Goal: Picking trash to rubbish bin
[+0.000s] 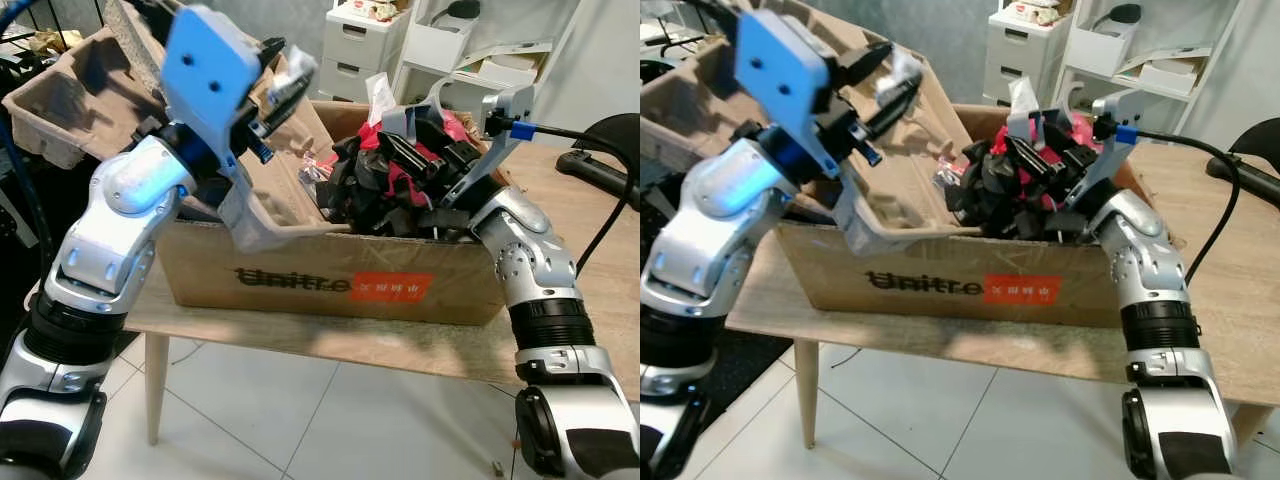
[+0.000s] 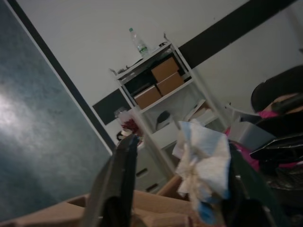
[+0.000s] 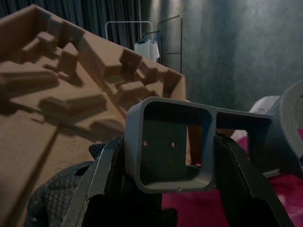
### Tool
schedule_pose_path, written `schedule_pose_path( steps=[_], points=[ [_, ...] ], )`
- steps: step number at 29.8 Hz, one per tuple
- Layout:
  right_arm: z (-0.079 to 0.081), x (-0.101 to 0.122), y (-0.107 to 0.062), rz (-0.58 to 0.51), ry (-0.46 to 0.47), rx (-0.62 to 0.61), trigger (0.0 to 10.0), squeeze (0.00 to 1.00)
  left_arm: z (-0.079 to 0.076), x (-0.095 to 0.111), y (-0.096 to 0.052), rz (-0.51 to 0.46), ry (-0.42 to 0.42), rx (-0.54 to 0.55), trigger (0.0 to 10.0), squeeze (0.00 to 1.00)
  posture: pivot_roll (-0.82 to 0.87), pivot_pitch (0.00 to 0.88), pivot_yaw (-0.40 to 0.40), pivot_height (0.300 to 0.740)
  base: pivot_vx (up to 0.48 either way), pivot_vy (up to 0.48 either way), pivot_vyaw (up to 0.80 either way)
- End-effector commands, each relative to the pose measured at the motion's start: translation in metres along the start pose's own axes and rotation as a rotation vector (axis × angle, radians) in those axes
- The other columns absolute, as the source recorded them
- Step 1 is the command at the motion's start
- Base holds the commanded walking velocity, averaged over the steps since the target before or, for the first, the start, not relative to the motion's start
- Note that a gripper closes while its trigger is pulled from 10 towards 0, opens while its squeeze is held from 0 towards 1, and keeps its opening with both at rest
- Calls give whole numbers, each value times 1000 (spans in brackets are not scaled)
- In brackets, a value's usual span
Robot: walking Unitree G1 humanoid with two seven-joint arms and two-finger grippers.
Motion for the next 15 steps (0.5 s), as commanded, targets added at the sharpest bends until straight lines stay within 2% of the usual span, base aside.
schedule_pose_path(
  steps=[1,6,15],
  points=[
    [4,-2,-1,-2,17,15,10000,0,-10,-18,3,68,19,-32,10000,1000,73,85,-25,740,0,0,0],
    [7,14,-2,-79,49,29,10000,0,-11,-17,5,63,48,-30,10000,1000,73,88,-24,740,0,0,0],
    [3,18,-1,-86,43,18,10000,0,-12,-18,4,61,64,-28,10000,1000,73,91,-27,740,0,0,0]
  ],
)
Point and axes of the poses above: a point about 5 cm out from each wrist's last joint towards the gripper, its own y axis pointing out of the wrist towards the gripper, its own x axis along the axis of the wrist's last joint, z = x × y, the point moved 6 cm from there along y, pointing out of the wrist towards the gripper, and after that the axes turned 10 degrees about -y, right-handed, at the moved point
